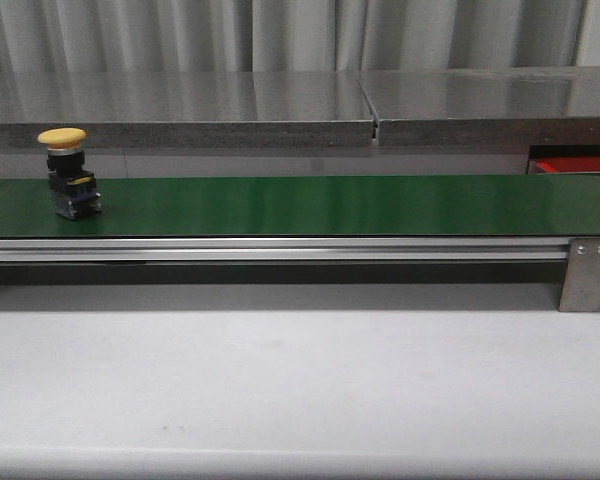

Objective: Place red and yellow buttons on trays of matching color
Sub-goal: 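Grasp a red button from the cluster with the left gripper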

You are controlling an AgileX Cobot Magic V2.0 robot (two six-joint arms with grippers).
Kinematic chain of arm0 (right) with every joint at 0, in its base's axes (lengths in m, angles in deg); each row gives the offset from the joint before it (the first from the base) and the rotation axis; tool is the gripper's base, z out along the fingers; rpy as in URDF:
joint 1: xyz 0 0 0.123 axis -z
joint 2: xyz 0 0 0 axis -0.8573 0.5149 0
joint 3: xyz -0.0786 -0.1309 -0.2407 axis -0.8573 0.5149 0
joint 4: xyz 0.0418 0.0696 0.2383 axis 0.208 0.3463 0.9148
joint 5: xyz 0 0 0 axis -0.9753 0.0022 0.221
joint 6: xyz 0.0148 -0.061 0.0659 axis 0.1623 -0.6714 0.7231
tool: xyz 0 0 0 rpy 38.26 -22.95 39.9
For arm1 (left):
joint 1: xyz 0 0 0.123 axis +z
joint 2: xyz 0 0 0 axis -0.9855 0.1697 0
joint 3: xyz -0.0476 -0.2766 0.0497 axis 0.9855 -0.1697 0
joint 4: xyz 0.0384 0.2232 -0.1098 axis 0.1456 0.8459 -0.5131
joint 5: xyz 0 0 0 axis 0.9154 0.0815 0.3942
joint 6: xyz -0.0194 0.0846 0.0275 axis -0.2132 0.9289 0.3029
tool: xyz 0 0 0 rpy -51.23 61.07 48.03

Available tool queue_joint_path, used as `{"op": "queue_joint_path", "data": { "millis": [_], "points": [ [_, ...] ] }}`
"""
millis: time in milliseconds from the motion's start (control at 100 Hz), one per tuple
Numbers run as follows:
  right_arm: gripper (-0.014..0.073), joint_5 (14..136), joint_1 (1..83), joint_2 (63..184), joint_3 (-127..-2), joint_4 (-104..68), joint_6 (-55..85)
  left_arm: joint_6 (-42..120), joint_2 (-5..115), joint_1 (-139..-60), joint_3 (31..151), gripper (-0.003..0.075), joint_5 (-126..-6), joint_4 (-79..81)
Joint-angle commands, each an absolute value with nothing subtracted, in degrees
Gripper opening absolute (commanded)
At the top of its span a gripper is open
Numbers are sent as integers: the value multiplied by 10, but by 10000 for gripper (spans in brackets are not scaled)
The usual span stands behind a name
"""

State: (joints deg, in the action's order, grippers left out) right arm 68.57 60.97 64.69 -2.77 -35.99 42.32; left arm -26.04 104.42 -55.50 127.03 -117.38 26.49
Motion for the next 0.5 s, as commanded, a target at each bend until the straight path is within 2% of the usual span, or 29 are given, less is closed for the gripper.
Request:
{"op": "queue_joint_path", "data": {
  "millis": [0,490],
  "points": [
    [-116,644,608,637,-40,-365,423,-257,994,-563,1284,218,-1166,264],
    [-116,644,608,637,-40,-365,423,-217,1020,-637,1338,218,-1194,251]
  ]
}}
